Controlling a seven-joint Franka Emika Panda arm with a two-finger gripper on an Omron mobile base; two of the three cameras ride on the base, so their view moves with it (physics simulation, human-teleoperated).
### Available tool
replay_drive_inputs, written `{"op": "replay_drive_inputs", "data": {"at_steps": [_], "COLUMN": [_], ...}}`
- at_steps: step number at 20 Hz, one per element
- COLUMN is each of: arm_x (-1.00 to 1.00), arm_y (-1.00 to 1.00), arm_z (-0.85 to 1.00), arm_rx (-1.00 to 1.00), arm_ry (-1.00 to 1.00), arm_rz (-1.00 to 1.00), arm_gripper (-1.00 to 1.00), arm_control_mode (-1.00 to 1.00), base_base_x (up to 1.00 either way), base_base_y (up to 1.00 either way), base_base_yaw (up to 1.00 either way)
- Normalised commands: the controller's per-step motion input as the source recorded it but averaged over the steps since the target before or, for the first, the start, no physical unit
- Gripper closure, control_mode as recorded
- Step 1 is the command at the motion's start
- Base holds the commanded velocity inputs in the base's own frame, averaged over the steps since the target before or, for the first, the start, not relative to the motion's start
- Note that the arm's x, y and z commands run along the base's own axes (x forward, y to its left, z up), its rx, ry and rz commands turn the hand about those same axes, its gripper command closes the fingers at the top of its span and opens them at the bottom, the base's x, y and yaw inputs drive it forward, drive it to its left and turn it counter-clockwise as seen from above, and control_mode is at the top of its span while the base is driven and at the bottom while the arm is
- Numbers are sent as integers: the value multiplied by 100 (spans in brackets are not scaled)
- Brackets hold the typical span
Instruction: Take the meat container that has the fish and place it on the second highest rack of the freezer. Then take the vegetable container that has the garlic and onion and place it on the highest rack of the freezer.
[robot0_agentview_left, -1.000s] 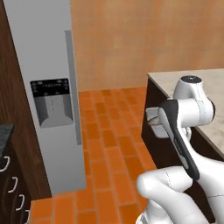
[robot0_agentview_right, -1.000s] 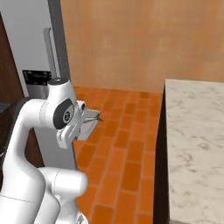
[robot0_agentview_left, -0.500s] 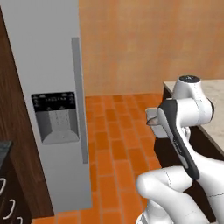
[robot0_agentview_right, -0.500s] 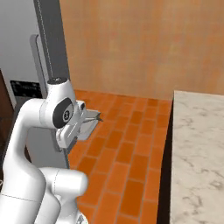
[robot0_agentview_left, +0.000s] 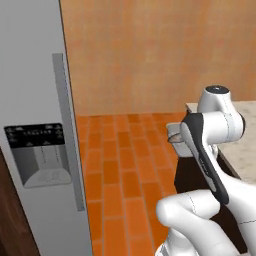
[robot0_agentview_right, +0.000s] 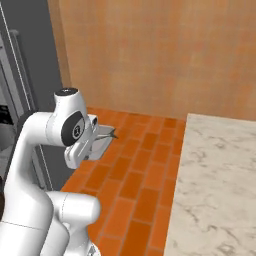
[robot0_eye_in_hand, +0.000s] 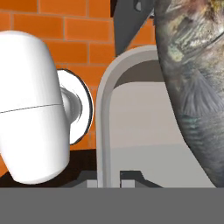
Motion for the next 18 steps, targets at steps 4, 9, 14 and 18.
{"op": "replay_drive_inputs", "data": {"at_steps": [4, 9, 14, 18], "arm_x": [0, 0, 0, 0], "arm_y": [0, 0, 0, 0], "arm_z": [0, 0, 0, 0], "arm_rx": [0, 0, 0, 0], "arm_ry": [0, 0, 0, 0], "arm_rz": [0, 0, 0, 0], "arm_gripper": [100, 100, 100, 100], "arm_control_mode": [100, 100, 100, 100], "base_base_x": [73, 61, 80, 88], "base_base_y": [-8, -24, -18, -11], "base_base_yaw": [0, 0, 0, 0]}}
